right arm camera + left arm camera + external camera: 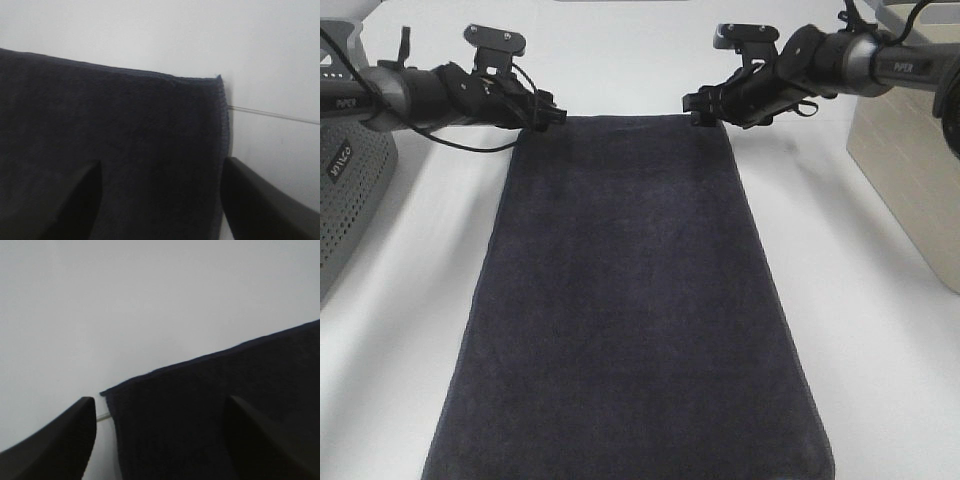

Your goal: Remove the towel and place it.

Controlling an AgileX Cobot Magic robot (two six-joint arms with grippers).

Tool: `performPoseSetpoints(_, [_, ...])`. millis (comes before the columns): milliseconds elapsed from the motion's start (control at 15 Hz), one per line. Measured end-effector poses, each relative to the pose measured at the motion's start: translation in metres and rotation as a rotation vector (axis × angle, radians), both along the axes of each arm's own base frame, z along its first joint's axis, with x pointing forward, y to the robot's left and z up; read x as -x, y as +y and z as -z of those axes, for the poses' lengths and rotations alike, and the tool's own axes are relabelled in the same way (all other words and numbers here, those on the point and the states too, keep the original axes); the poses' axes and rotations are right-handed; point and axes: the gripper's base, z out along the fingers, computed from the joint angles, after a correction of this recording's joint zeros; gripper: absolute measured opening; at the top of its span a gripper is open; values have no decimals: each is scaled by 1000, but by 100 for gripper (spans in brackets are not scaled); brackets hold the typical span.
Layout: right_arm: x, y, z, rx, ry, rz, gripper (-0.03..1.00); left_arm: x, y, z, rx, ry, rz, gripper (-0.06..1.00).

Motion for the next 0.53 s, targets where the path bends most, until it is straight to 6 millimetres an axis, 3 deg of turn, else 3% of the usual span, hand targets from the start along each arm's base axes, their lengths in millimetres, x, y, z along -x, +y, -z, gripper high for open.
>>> performPoseSetpoints(267, [33, 3, -87, -19, 151, -102, 72, 28, -8, -90, -2, 190, 154, 76])
performPoseSetpoints(533, [88, -14, -192, 56, 238, -60, 77, 82, 12, -187, -59, 401, 59, 77])
